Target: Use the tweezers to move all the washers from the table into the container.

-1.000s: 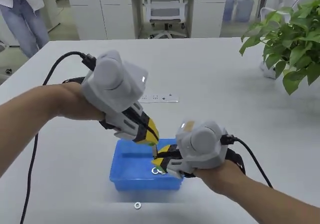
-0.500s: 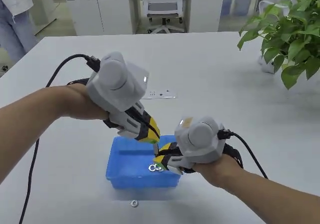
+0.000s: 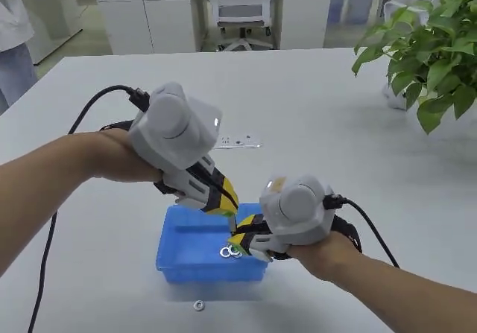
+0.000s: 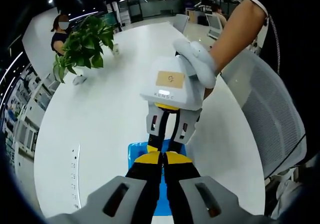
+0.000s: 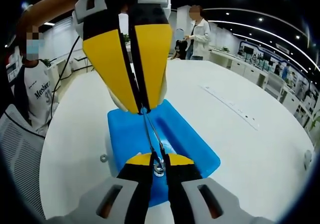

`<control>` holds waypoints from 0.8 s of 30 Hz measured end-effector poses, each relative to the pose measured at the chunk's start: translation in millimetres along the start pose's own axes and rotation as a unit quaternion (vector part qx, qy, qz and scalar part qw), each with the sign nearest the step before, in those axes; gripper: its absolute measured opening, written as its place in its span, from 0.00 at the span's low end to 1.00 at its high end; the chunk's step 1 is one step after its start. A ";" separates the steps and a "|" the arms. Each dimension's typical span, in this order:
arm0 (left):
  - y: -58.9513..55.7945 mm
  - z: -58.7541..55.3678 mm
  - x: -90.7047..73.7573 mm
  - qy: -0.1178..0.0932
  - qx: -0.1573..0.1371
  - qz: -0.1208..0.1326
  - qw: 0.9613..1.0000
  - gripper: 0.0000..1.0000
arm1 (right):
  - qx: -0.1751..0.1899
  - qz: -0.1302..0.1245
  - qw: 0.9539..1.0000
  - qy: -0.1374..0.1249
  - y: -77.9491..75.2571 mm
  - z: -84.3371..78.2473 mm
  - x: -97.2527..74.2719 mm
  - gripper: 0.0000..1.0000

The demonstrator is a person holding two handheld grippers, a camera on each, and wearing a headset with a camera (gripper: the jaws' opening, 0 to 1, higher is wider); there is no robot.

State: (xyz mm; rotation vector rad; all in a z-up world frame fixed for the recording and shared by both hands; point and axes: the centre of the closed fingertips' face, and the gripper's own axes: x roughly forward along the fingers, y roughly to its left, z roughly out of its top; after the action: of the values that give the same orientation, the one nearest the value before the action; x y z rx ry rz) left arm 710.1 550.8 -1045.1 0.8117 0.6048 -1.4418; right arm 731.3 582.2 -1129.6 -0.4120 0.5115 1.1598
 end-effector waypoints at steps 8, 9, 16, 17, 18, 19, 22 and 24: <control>-3.6 1.2 -2.6 -0.001 0.001 -0.006 1.000 0.04 | -0.002 0.003 1.000 0.000 4.1 1.5 -2.2 0.11; -4.2 1.2 -3.5 -0.001 0.001 -0.006 1.000 0.04 | -0.004 0.003 1.000 -0.001 5.1 2.1 -2.7 0.11; -10.9 3.1 -11.6 -0.001 0.000 -0.011 1.000 0.04 | -0.005 0.010 1.000 -0.006 14.8 7.3 -7.1 0.11; -12.2 3.7 -13.2 -0.002 0.000 -0.011 1.000 0.04 | -0.005 0.011 1.000 -0.007 16.6 8.6 -8.2 0.11; -13.3 4.0 -14.3 -0.002 -0.001 -0.011 1.000 0.04 | -0.005 0.013 1.000 -0.008 18.1 9.5 -8.6 0.11; -14.4 4.1 -15.3 -0.002 -0.001 -0.011 1.000 0.04 | -0.006 0.013 1.000 -0.009 19.3 10.2 -9.1 0.11; -18.8 5.1 -20.2 -0.003 -0.002 -0.011 1.000 0.04 | -0.007 0.017 1.000 -0.013 24.1 13.8 -11.7 0.11; -21.3 5.7 -23.5 -0.004 -0.003 -0.010 1.000 0.04 | -0.008 0.018 1.000 -0.016 27.8 16.2 -13.1 0.11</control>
State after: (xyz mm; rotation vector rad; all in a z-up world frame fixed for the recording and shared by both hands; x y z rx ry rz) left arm 686.8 561.8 -1025.6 0.7981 0.6118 -1.4595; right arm 703.9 591.0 -1110.1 -0.3987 0.4845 1.2033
